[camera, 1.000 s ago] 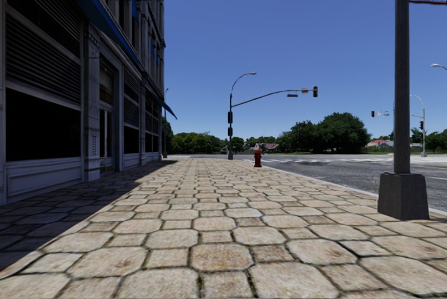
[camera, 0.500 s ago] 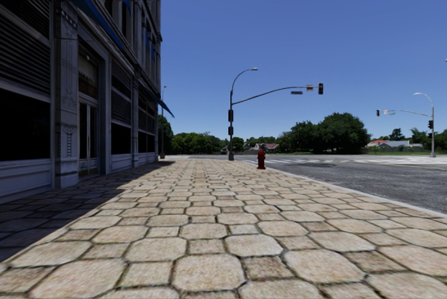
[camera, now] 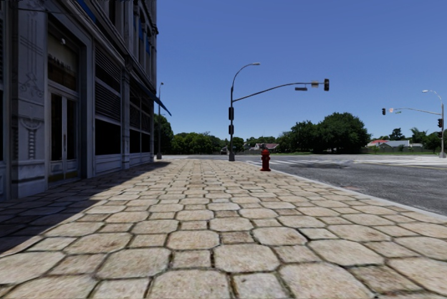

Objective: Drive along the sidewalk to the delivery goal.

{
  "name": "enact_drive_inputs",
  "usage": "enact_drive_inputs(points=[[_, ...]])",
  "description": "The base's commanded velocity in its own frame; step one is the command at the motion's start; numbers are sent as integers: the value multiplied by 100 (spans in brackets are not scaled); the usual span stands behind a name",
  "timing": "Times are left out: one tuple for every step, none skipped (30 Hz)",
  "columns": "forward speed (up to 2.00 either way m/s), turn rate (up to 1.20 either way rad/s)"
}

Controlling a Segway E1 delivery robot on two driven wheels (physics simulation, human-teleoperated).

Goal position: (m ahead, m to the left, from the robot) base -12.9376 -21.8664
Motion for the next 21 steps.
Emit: enact_drive_inputs(points=[[200,0],[200,0],[200,0],[200,0],[200,0],[200,0],[200,0],[200,0],[200,0],[200,0],[200,0],[200,0],[200,0],[200,0],[200,0],[200,0],[200,0],[200,0],[200,0],[200,0],[200,0]])
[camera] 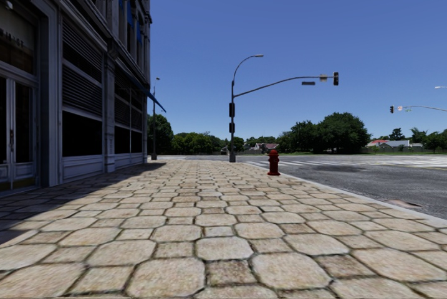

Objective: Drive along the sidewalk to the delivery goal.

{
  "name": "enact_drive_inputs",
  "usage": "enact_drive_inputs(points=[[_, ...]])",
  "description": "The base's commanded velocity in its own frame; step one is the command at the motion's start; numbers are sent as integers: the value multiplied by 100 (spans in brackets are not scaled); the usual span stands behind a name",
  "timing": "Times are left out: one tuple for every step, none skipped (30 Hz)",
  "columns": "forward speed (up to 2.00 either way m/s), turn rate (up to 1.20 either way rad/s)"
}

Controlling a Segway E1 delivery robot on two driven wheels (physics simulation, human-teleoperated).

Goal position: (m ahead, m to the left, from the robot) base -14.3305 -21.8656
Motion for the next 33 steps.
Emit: enact_drive_inputs(points=[[200,0],[200,0],[200,0],[200,0],[200,0],[200,0],[200,0],[200,0],[200,0],[200,0],[200,0],[200,0],[200,0],[200,0],[200,0],[200,0],[200,0],[200,0],[200,0],[200,0],[200,0],[200,0],[200,0],[200,0],[200,0],[200,0],[200,0],[200,0],[200,0],[200,0],[200,0],[200,0],[200,0]])
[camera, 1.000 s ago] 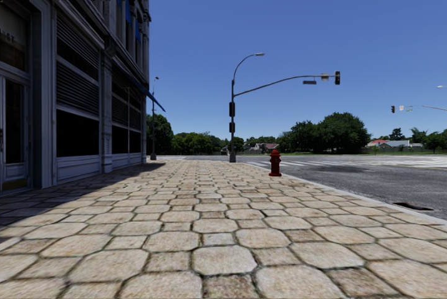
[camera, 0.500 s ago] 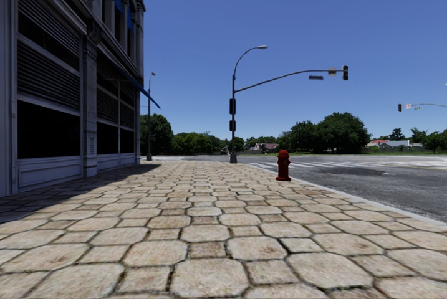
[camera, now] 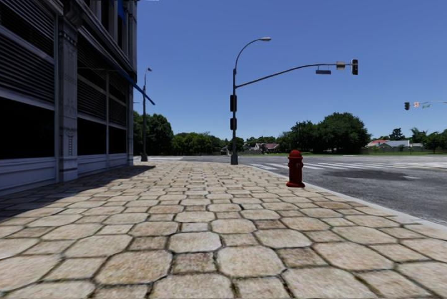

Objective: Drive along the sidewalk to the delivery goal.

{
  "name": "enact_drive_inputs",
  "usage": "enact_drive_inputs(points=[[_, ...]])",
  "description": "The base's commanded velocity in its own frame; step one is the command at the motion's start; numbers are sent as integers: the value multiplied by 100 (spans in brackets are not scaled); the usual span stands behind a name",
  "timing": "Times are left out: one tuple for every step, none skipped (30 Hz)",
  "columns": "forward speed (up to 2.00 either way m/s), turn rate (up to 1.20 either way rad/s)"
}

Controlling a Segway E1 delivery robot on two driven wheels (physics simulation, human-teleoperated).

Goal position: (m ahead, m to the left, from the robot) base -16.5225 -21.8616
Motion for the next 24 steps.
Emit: enact_drive_inputs(points=[[200,0],[200,0],[200,0],[200,0],[200,0],[200,0],[200,0],[200,0],[200,0],[200,0],[200,0],[200,0],[200,0],[200,0],[200,0],[200,0],[200,0],[200,0],[200,0],[200,0],[200,0],[200,0],[200,0],[200,0]])
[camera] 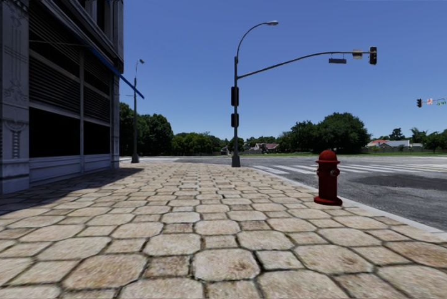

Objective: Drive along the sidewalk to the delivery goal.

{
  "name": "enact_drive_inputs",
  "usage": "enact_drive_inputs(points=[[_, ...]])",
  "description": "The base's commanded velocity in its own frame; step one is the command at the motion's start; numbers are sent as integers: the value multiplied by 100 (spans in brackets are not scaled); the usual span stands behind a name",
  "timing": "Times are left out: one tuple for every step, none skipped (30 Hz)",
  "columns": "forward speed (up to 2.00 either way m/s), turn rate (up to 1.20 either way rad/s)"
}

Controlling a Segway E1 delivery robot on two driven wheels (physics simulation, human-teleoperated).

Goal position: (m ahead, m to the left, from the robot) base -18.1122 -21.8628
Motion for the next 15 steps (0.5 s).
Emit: enact_drive_inputs(points=[[200,0],[200,0],[200,0],[200,0],[200,0],[200,0],[200,0],[200,0],[200,0],[200,0],[200,0],[200,0],[200,0],[200,0],[200,0]])
